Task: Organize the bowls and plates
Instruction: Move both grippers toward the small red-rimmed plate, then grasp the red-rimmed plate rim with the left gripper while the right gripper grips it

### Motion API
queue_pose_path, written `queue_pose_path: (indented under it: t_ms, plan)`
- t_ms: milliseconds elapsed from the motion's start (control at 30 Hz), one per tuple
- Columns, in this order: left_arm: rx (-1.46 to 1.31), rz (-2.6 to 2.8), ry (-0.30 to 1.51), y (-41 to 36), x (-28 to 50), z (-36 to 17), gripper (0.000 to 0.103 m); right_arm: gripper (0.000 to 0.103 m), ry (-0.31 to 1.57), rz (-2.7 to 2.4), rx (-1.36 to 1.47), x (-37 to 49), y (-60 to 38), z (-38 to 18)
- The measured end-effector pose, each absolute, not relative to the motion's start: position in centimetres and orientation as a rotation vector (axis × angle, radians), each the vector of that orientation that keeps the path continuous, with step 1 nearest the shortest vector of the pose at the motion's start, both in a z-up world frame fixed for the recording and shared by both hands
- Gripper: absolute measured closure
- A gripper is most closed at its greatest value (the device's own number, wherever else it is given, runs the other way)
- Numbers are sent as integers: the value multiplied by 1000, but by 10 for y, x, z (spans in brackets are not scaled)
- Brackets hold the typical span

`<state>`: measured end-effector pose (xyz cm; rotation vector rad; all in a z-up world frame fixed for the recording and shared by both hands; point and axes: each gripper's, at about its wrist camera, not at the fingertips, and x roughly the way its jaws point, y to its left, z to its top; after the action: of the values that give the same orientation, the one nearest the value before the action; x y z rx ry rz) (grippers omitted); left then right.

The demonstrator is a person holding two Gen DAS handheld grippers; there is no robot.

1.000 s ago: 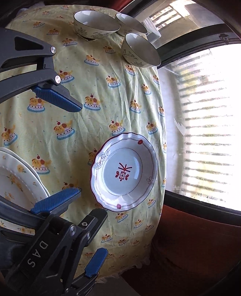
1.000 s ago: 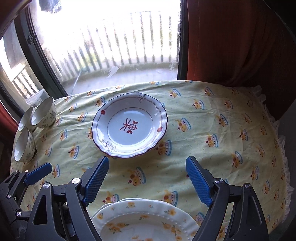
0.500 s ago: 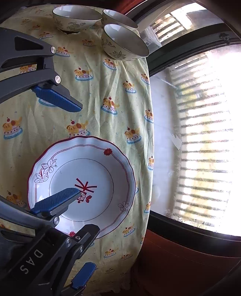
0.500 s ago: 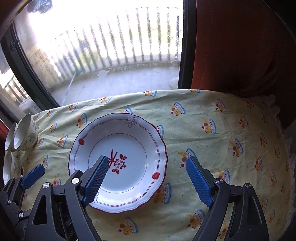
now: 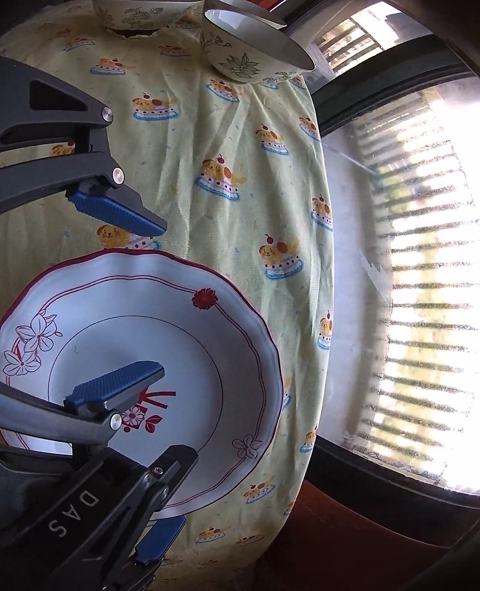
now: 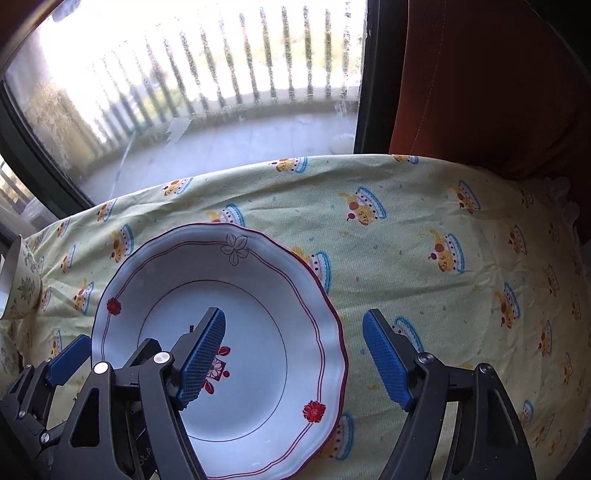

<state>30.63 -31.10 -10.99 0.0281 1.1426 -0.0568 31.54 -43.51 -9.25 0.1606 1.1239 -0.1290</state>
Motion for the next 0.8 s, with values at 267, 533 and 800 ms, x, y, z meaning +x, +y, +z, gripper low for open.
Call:
queue_pose_path:
  t_ms: [267, 533, 800]
  plan:
    - [21, -98, 1161, -314, 303, -113, 36, 41, 1144, -115, 180, 314, -434, -99]
    - [9, -67, 1197, -298, 281, -111, 37, 41, 1190, -102, 197, 300, -424, -97]
    - [10, -25, 1229, -269, 257, -109, 37, 41, 1242, -38, 228, 274, -400, -96]
